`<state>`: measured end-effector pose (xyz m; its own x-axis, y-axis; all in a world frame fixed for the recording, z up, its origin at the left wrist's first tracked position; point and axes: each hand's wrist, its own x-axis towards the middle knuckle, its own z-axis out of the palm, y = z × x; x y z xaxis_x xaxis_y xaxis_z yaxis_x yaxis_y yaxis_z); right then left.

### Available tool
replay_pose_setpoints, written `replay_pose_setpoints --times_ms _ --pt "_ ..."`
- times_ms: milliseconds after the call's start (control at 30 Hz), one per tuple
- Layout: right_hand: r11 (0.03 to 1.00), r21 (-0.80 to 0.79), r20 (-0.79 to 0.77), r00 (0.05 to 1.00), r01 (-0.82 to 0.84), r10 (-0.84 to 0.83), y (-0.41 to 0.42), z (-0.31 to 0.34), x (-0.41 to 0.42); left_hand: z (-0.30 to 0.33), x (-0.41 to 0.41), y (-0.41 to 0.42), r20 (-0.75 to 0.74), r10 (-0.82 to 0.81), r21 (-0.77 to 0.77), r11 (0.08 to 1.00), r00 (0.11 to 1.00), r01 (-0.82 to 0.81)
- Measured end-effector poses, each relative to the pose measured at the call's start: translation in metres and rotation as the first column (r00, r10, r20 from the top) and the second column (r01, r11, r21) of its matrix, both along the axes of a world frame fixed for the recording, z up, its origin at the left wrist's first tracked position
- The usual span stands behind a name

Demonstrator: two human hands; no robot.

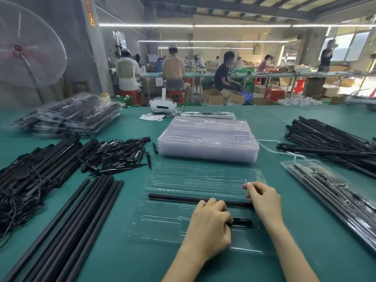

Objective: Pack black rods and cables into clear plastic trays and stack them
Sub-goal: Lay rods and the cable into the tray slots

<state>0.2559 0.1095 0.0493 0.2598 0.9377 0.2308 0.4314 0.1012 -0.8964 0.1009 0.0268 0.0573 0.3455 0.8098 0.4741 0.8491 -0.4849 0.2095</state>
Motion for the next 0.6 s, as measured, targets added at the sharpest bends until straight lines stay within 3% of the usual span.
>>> replay_pose_setpoints --times_ms 133,233,433,533,600 --pt "0.999 0.027 0.116 0.993 -0.028 0.025 -0.001 -0.002 -0.002 -0.002 0.006 -0.004 -0.115 -0.033 -0.033 0.999 0.993 0.03" --pt "0.999 0.019 0.244 0.969 -0.045 0.039 -0.001 -0.003 -0.005 -0.002 0.011 -0.009 -0.262 0.021 -0.079 0.996 0.965 -0.044" --pt "0.993 0.007 0.423 0.9 -0.121 0.107 -0.004 -0.004 -0.013 -0.009 0.018 -0.009 -0.351 0.078 -0.106 0.987 0.933 -0.122" --pt "0.979 0.029 0.39 0.904 -0.202 0.175 -0.006 -0.002 -0.016 -0.008 0.014 -0.007 -0.265 0.087 -0.094 0.989 0.96 -0.115" --pt "0.942 0.026 0.383 0.874 -0.333 0.299 -0.009 -0.002 -0.019 -0.01 0.009 0.0 -0.026 0.095 -0.148 0.984 0.995 -0.098"
